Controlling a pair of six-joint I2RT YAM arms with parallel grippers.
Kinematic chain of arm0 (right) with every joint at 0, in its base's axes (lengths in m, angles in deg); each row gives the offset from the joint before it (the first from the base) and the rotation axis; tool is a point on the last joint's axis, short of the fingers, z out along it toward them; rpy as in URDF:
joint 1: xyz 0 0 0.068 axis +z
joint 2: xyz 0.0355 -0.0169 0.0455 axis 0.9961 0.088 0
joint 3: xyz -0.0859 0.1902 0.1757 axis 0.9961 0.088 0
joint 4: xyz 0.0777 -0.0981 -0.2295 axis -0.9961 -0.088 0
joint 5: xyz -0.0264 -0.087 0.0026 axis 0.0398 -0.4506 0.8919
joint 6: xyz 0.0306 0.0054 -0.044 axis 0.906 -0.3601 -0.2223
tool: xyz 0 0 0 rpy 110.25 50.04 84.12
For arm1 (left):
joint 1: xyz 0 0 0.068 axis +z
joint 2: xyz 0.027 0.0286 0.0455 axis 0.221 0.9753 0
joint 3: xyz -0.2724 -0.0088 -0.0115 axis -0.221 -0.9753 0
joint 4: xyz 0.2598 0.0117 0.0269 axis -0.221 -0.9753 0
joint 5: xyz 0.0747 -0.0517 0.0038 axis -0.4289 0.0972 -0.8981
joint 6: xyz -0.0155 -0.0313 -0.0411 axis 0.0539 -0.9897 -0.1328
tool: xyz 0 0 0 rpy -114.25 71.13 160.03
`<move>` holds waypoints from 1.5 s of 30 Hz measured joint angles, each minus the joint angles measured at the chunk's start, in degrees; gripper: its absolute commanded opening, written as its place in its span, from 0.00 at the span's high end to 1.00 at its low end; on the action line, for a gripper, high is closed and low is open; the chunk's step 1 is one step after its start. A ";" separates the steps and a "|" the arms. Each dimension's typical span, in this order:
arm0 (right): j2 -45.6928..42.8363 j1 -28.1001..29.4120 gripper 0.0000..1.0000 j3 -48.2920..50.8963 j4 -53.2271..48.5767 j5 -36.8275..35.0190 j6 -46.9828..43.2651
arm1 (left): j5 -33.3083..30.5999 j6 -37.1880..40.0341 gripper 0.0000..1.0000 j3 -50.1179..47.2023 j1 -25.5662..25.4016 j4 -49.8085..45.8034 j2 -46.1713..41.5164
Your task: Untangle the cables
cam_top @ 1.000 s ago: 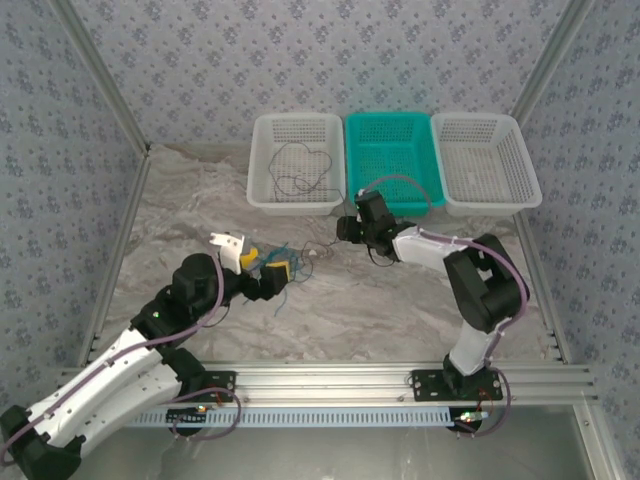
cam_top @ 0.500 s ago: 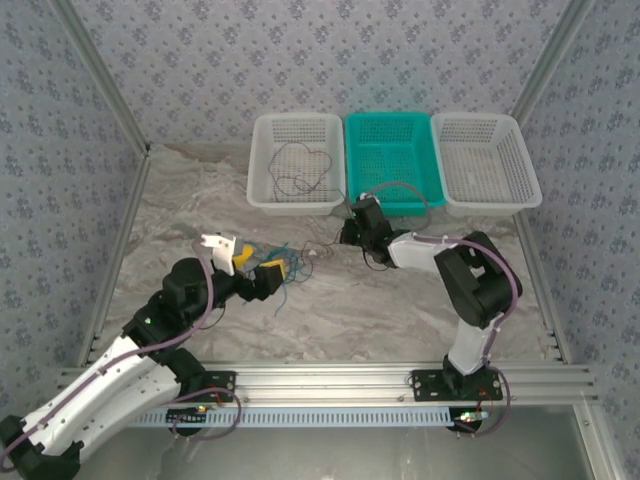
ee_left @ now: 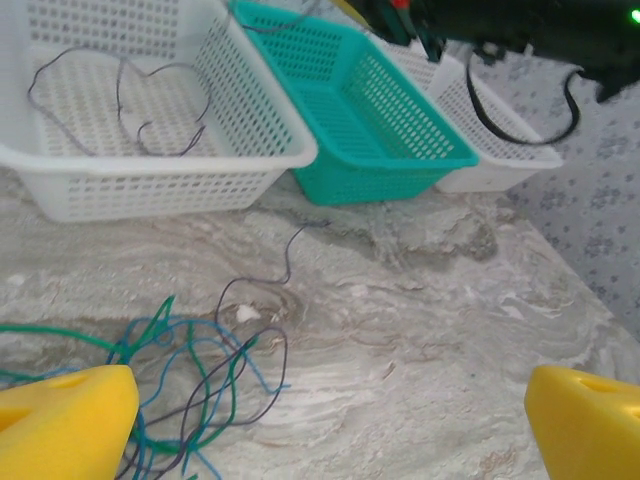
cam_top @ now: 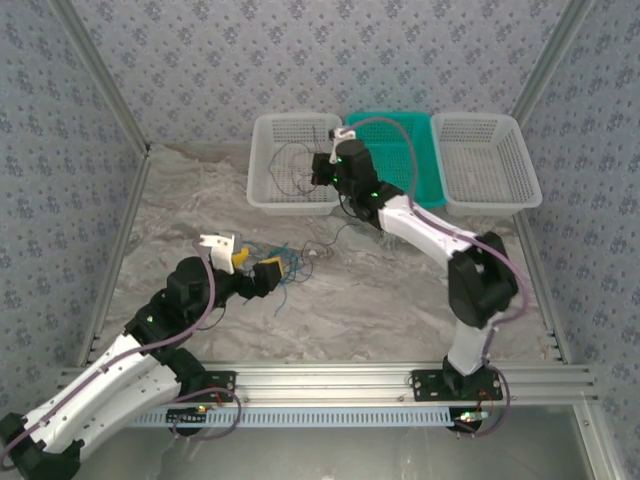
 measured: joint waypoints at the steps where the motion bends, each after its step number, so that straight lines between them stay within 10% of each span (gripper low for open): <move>1: 3.48 0.00 0.88 -2.97 -0.26 -0.33 -1.09 | -0.61 -0.57 0.01 0.46 0.00 -1.40 0.52; 4: 13.03 0.04 0.47 -12.46 -4.85 -0.68 -3.85 | -1.86 -2.21 0.01 2.45 0.00 -4.87 2.29; 11: 13.35 0.96 0.05 -15.65 -16.15 -3.48 -6.84 | -3.15 -3.61 0.01 7.65 0.00 -11.23 9.60; 26: -36.68 0.24 0.19 26.58 -14.08 0.96 -6.05 | -2.10 1.42 0.19 24.11 -0.26 -14.84 39.91; 39: -10.58 4.44 0.33 41.07 5.25 19.82 -5.22 | 3.32 5.33 0.15 23.98 -0.28 -14.93 34.12; 45: 1.51 4.96 0.71 35.32 13.40 23.17 -4.09 | 6.88 7.58 0.14 21.94 -0.28 -16.26 29.00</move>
